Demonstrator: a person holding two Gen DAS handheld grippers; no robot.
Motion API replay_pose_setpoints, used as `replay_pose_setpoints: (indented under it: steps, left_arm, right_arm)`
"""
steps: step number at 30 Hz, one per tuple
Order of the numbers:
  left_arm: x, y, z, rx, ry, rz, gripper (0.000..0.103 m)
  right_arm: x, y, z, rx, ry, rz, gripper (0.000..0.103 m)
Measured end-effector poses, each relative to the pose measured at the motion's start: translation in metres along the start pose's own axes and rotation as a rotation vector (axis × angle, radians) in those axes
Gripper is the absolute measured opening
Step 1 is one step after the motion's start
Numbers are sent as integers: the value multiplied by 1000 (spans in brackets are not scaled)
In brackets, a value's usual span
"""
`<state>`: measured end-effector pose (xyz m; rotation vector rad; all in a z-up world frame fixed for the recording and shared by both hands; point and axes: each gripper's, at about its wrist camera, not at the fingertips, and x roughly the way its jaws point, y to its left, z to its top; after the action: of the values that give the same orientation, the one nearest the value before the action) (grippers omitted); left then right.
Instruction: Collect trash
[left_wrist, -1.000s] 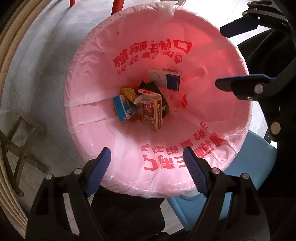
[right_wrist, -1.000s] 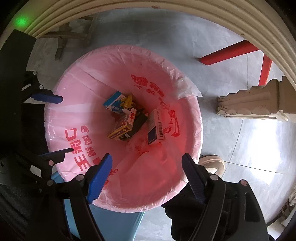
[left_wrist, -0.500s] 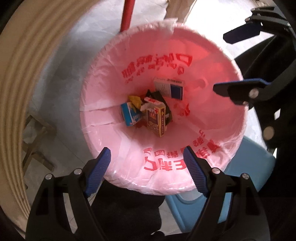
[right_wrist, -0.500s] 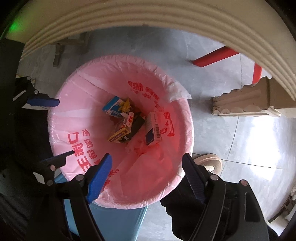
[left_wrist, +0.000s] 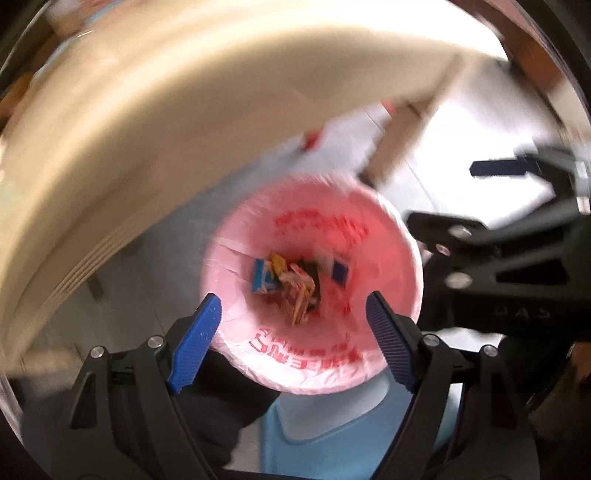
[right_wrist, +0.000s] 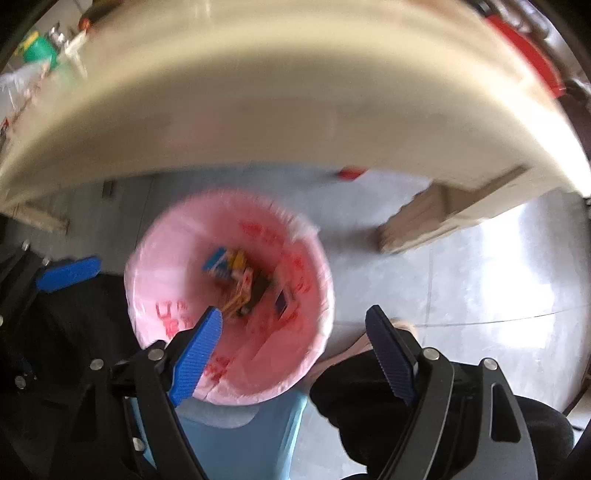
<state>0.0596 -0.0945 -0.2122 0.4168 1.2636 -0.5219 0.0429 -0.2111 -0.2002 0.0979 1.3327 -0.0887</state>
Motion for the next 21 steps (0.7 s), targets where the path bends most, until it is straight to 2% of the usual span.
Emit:
replay_pose_setpoints:
  steps: [3, 7, 9, 10, 11, 13, 15, 19, 21]
  left_arm:
    - [-26, 12, 3, -125, -68, 25, 80]
    - [-58, 16, 2, -205, -154, 102, 81]
    - [-74, 19, 1, -239, -196, 118, 81]
    - [-82, 19, 2, -264, -214, 127, 81]
    - [-89, 21, 2, -286, -231, 130, 81]
    - [-104, 24, 2, -335, -270, 156, 81]
    - [-121, 28, 3, -377, -302, 193, 86]
    - [-153, 31, -1, -432, -378, 216, 87]
    - [-168, 28, -2, -440, -415, 240, 87]
  right_arm:
    - [-24, -3, 2, 17, -65, -8, 78]
    - [-61, -8, 4, 44, -165, -2, 79]
    - [-84, -13, 5, 53, -236, -49, 79]
    - [-99, -15, 6, 51, -281, -78, 82]
    - [-108, -15, 6, 47, -302, -89, 91]
    - [-128, -15, 3, 46, -359, -108, 91]
    - [-146, -13, -1, 46, -398, -97, 91]
    - [-171, -12, -9, 61, -452, -84, 91]
    - [-182, -10, -13, 63, -482, -87, 96]
